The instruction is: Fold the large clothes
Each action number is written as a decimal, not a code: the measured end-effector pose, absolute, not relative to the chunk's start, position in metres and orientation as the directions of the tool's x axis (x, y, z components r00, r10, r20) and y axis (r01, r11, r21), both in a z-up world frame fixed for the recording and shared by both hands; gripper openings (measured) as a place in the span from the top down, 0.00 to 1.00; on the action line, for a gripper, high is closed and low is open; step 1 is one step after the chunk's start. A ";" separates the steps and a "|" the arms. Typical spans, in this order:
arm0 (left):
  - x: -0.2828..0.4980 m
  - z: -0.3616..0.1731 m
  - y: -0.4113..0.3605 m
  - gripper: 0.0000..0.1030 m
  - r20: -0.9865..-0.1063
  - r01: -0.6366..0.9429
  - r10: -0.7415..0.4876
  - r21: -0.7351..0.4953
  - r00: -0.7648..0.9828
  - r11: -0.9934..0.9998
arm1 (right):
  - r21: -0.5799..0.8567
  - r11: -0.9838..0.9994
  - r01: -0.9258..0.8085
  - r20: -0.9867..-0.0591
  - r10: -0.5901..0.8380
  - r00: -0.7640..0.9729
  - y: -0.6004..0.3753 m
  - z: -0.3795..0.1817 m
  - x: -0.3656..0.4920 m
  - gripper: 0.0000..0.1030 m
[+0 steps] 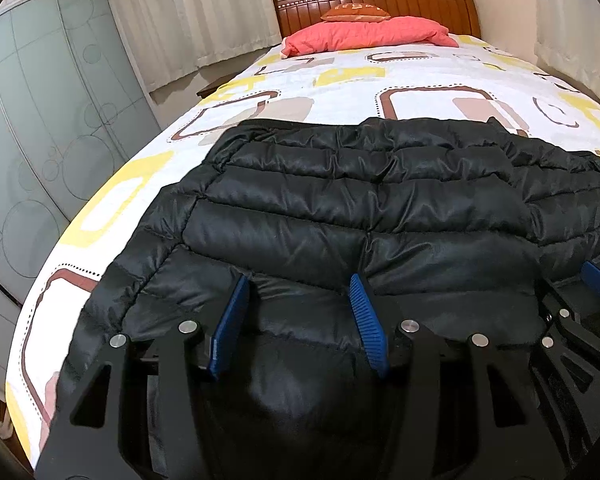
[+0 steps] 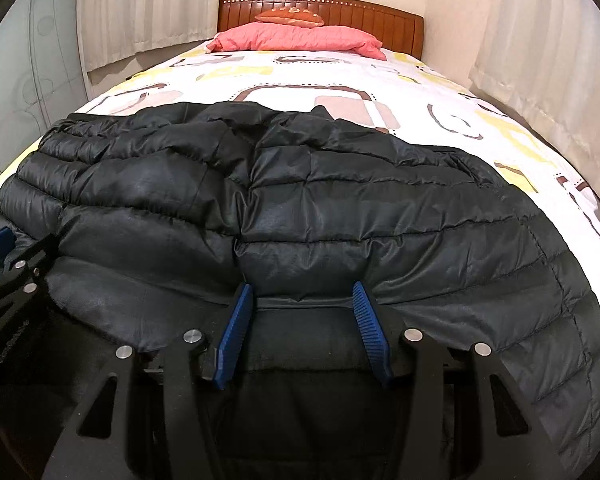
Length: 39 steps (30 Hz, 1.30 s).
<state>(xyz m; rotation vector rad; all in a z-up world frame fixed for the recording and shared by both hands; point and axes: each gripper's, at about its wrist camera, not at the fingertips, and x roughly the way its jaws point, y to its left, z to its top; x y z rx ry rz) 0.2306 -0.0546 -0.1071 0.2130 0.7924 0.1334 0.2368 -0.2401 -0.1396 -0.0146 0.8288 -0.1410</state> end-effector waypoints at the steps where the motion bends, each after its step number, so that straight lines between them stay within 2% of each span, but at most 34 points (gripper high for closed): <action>1: 0.229 -0.105 -0.052 0.45 -0.690 -0.041 0.199 0.238 0.696 0.970 | -0.065 0.991 0.119 -0.732 -0.128 0.669 -0.241 -0.139 0.236 0.49; 6: 0.220 -0.084 -0.013 0.42 -0.688 -0.105 0.188 0.161 0.701 0.981 | -0.056 0.991 0.120 -0.728 -0.123 0.674 -0.242 -0.139 0.234 0.49; 8: 0.218 -0.076 0.009 0.36 -0.686 -0.144 0.190 0.124 0.703 0.982 | -0.056 0.991 0.120 -0.727 -0.123 0.676 -0.242 -0.139 0.233 0.49; 13: 0.225 -0.074 0.080 0.31 -0.734 -0.241 0.131 -0.046 0.666 0.969 | -0.053 0.991 0.119 -0.725 -0.120 0.678 -0.242 -0.139 0.233 0.49; 14: 0.227 -0.077 0.093 0.30 -0.750 -0.243 0.087 -0.100 0.656 0.965 | -0.051 0.992 0.119 -0.725 -0.119 0.679 -0.243 -0.139 0.233 0.49; 16: 0.232 -0.092 0.124 0.27 -0.778 -0.237 -0.089 -0.295 0.622 0.926 | -0.053 0.992 0.119 -0.724 -0.120 0.680 -0.242 -0.139 0.233 0.49; 19: 0.236 -0.115 0.153 0.24 -0.747 -0.258 -0.286 -0.519 0.600 0.815 | -0.054 0.991 0.119 -0.723 -0.121 0.680 -0.243 -0.138 0.233 0.49; 22: 0.239 -0.130 0.161 0.20 -0.708 -0.252 -0.379 -0.613 0.596 0.749 | -0.054 0.991 0.119 -0.723 -0.121 0.681 -0.242 -0.138 0.233 0.49; 25: 0.242 -0.136 0.152 0.12 -0.695 -0.233 -0.412 -0.635 0.589 0.737 | -0.055 0.991 0.120 -0.722 -0.123 0.681 -0.242 -0.137 0.233 0.49; 27: 0.245 -0.138 0.148 0.12 -0.672 -0.216 -0.448 -0.665 0.589 0.715 | -0.054 0.991 0.119 -0.723 -0.121 0.681 -0.243 -0.138 0.233 0.49; 28: 0.245 -0.141 0.149 0.12 -0.658 -0.220 -0.461 -0.685 0.596 0.694 | -0.052 0.991 0.120 -0.722 -0.120 0.681 -0.243 -0.138 0.233 0.49; 32: 0.245 -0.154 0.155 0.34 -0.642 -0.260 -0.468 -0.717 0.607 0.646 | -0.050 0.992 0.119 -0.721 -0.119 0.683 -0.242 -0.137 0.233 0.49; 39: 0.246 -0.150 0.147 0.46 -0.668 -0.257 -0.420 -0.673 0.614 0.694 | -0.029 0.992 0.121 -0.719 -0.104 0.687 -0.244 -0.131 0.232 0.48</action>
